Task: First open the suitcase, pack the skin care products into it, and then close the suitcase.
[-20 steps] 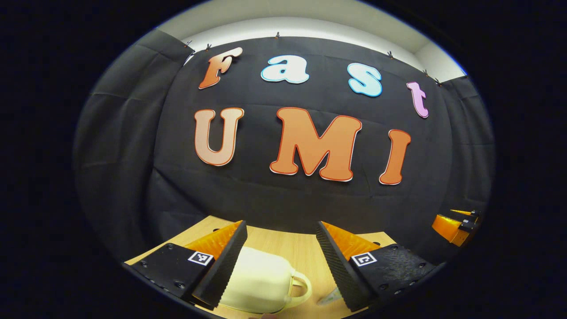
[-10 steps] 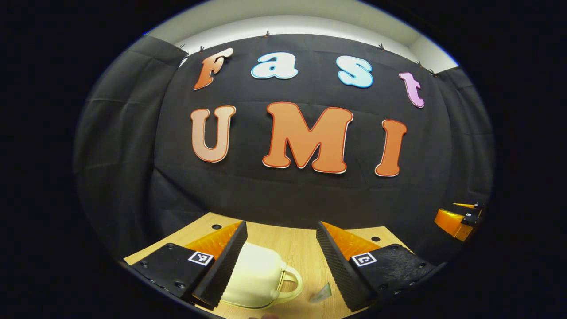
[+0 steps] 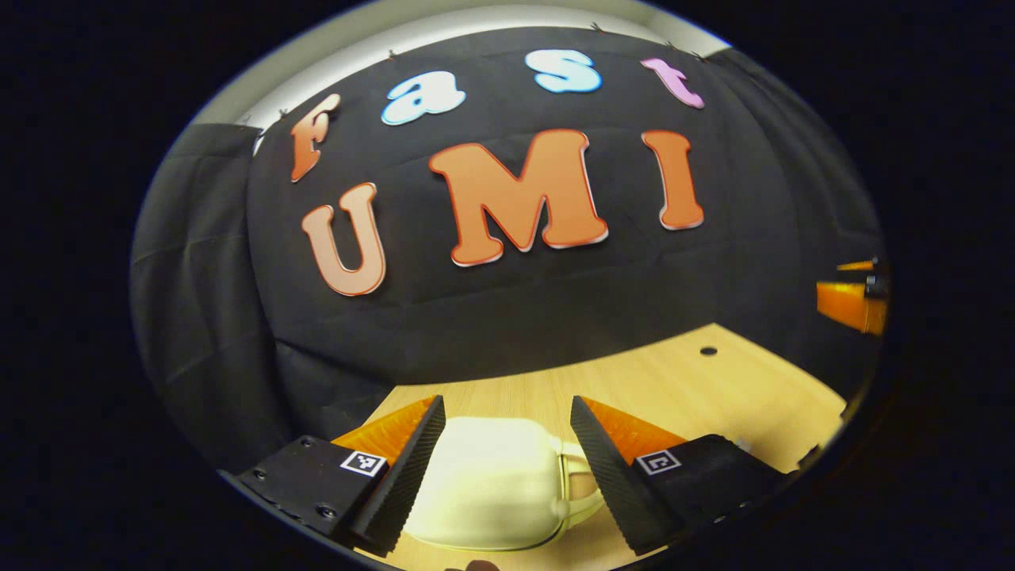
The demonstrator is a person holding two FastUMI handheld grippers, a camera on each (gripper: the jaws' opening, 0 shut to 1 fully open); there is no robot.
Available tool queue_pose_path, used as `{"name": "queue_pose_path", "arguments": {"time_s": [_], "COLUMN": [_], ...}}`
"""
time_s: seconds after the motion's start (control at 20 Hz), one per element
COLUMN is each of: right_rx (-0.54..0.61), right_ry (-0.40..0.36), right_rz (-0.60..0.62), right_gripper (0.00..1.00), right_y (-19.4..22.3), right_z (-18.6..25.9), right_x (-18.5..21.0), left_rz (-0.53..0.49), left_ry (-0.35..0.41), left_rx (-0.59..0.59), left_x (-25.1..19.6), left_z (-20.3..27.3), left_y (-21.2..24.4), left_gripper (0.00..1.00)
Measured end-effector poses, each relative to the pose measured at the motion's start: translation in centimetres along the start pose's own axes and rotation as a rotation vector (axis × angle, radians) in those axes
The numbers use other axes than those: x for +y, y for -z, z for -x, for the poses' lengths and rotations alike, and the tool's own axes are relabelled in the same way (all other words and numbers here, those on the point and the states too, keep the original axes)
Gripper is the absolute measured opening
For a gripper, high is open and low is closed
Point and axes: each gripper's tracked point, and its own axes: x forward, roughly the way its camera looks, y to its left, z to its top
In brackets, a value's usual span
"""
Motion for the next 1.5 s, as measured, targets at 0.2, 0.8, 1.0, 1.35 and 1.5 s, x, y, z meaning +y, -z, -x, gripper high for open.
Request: {"name": "queue_pose_path", "arguments": {"time_s": [0.2,0.8,1.0,1.35,1.5], "right_rx": [0.065,0.229,0.252,0.254,0.254], "right_ry": [0.049,0.175,0.190,0.207,0.226], "right_rz": [0.013,-0.043,-0.067,-0.070,-0.066], "right_gripper": [0.96,0.95,0.96,0.96,0.96], "right_y": [2.1,7.5,8.1,8.2,8.3], "right_z": [0.0,0.2,0.0,-0.1,0.2], "right_x": [-1.8,-7.2,-8.0,-8.9,-9.6], "left_rz": [-0.197,-0.679,-0.744,-0.819,-0.841], "left_ry": [0.086,0.285,0.248,0.244,0.283], "left_rx": [0.079,0.324,0.350,0.378,0.413], "left_x": [-3.6,-11.3,-11.2,-11.7,-12.3], "left_z": [-1.3,-3.8,-5.1,-8.0,-8.8], "left_y": [5.1,18.4,18.2,18.8,19.5], "left_gripper": [1.00,0.98,0.98,0.98,0.96]}}
